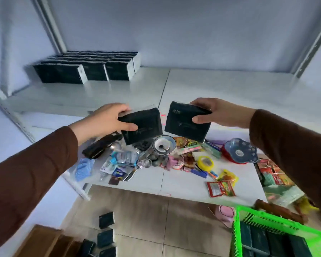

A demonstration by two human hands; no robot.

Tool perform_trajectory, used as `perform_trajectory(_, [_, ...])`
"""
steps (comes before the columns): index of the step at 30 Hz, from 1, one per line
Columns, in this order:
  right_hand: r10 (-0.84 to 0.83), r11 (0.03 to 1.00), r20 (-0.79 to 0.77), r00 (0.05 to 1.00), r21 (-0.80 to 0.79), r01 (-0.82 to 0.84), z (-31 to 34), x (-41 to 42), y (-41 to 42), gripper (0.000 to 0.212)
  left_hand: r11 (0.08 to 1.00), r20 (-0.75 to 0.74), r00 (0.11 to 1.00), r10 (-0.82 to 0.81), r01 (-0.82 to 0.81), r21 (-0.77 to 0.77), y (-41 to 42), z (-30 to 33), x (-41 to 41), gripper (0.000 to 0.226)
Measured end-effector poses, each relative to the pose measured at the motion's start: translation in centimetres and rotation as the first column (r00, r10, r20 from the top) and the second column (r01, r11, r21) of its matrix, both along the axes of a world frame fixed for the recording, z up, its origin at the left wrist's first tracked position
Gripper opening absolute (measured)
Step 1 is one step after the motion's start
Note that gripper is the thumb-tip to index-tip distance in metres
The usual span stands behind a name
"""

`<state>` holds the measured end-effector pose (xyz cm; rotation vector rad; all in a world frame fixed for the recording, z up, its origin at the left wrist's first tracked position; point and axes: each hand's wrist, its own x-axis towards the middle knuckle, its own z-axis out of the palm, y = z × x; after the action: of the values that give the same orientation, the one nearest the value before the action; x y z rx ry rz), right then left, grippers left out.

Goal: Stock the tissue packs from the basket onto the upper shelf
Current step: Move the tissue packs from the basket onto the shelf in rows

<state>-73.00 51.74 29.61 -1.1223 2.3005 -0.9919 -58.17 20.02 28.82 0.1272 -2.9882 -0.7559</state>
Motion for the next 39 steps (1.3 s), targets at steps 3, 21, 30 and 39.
perform_trajectory(3, [0.051, 0.999, -0.023, 0.998, -0.013, -0.051, 1.7, -1.3, -5.9, 0.040, 0.996, -0.051, 0.997, 0.053, -0.056, -0.064, -5.5, 2.0, -0.3, 0.042])
perform_trajectory(21, [0.077, 0.997, -0.162, 0.984, -0.003, -0.078, 4.0, -14.8, -30.2, 0.033, 0.852, -0.195, 0.978, 0.075, -0.164, -0.497, -30.1, 3.9, -15.1, 0.054])
perform_trajectory(30, [-0.074, 0.997, -0.169, 0.983, -0.023, 0.071, 3.8, -17.1, -34.7, 0.036, 0.746, -0.103, 0.994, -0.048, -0.033, -0.666, -38.6, 3.1, -20.9, 0.054])
perform_trajectory(39, [-0.121, 0.993, -0.201, 0.972, -0.023, 0.119, 3.0, -17.4, -39.8, 0.037, 0.524, -0.202, 0.974, -0.102, -0.121, -0.843, -41.5, 0.5, -21.9, 0.074])
